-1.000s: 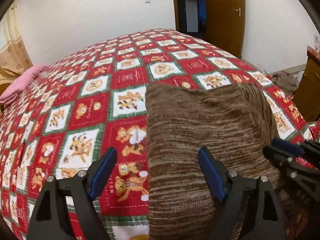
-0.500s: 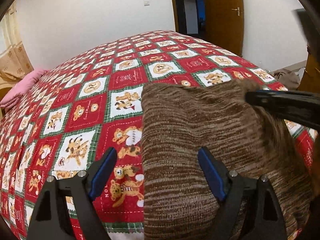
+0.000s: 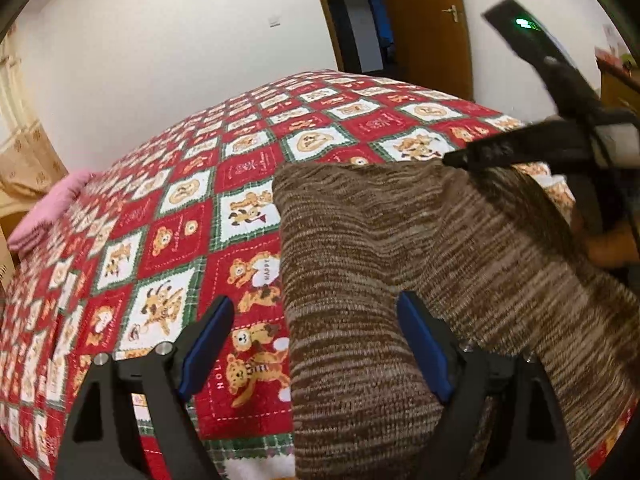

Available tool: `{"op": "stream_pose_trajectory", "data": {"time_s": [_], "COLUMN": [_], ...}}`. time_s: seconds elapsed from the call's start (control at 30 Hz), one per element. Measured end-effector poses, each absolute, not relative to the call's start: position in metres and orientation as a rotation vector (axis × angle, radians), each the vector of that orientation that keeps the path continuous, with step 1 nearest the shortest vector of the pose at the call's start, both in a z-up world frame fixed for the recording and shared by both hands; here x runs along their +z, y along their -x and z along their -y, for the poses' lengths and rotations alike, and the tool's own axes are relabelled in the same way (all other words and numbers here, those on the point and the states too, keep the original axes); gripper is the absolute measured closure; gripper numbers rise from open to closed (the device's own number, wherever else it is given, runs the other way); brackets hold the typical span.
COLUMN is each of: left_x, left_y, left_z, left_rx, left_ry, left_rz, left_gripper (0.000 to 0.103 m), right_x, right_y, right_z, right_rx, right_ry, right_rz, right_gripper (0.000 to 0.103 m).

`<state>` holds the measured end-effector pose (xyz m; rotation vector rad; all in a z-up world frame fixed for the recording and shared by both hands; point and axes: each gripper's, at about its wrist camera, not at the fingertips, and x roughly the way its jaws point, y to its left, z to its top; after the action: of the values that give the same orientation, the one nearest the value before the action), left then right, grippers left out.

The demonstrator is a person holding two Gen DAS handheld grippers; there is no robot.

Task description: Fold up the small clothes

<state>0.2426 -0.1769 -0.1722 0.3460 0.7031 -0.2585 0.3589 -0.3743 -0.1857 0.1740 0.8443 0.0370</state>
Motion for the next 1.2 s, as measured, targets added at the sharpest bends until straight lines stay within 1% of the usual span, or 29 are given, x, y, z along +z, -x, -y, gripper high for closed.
{"op": "stream_pose_trajectory", "data": {"time_s": [0.1,0.13,0.17,0.2,0.23,0.3,0.37,0.43,0.53,0.63,0.7,0.8,0.93,1.0,1.03,1.07,1.13,1.2], "left_x": [-0.172,-0.172,-0.172,-0.173,-0.173,-0.173,-0.173,-0.173,-0.168,-0.16,-0.149,-0.132,-0.135,-0.152,-0.159,-0.168,-0.182,-0.184], "left_y": [-0.244,-0.246,-0.247,-0.248,-0.249,-0.25,-0.249,-0.249,-0.247,-0.252,-0.259,-0.276,-0.316,-0.336,-0.342,-0.349,-0.356,-0.355], "left_z": [0.175,0.173,0.173,0.173,0.172,0.173,0.173,0.173,0.167,0.15,0.139,0.139,0.149,0.151,0.152,0.155,0.158,0.154], "left_rx": [-0.263,-0.266,-0.26,-0.253,-0.247,-0.233,-0.227,-0.225,-0.254,-0.367,-0.433,-0.455,-0.47,-0.476,-0.491,-0.503,-0.525,-0.544], "left_ry": [-0.333,-0.323,-0.319,-0.317,-0.317,-0.325,-0.33,-0.33,-0.302,-0.194,-0.101,-0.06,-0.016,0.033,0.056,0.071,0.103,0.147], "left_rz": [-0.709,-0.716,-0.72,-0.724,-0.728,-0.727,-0.725,-0.724,-0.746,-0.819,-0.832,-0.812,-0.843,-0.903,-0.932,-0.962,-1.002,-0.978], "left_gripper": [0.016,0.015,0.012,0.011,0.009,0.006,0.005,0.005,0.006,0.006,0.006,0.006,0.006,0.013,0.02,0.026,0.027,0.027], "right_x": [-0.184,-0.184,-0.183,-0.183,-0.182,-0.183,-0.181,-0.181,-0.179,-0.178,-0.177,-0.175,-0.181,-0.185,-0.185,-0.185,-0.187,-0.189], "right_y": [-0.358,-0.356,-0.354,-0.353,-0.352,-0.345,-0.325,-0.303,-0.27,-0.247,-0.246,-0.259,-0.29,-0.303,-0.307,-0.313,-0.323,-0.329], "right_z": [0.367,0.365,0.365,0.367,0.374,0.39,0.413,0.429,0.447,0.461,0.469,0.469,0.446,0.432,0.425,0.417,0.4,0.383], "right_rx": [0.016,0.011,0.006,-0.001,-0.045,-0.12,-0.079,-0.09,-0.066,-0.034,-0.001,0.067,0.125,0.129,0.132,0.157,0.235,0.235], "right_ry": [-0.119,-0.104,-0.1,-0.107,-0.13,-0.202,-0.359,-0.442,-0.508,-0.536,-0.579,-0.622,-0.535,-0.475,-0.436,-0.406,-0.371,-0.275], "right_rz": [-0.831,-0.822,-0.814,-0.813,-0.816,-0.826,-0.792,-0.771,-0.758,-0.767,-0.765,-0.777,-0.84,-0.852,-0.847,-0.851,-0.865,-0.878], "right_gripper": [0.077,0.075,0.074,0.066,0.046,0.013,0.013,0.013,0.013,0.013,0.013,0.013,0.013,0.013,0.013,0.013,0.013,0.013]}}
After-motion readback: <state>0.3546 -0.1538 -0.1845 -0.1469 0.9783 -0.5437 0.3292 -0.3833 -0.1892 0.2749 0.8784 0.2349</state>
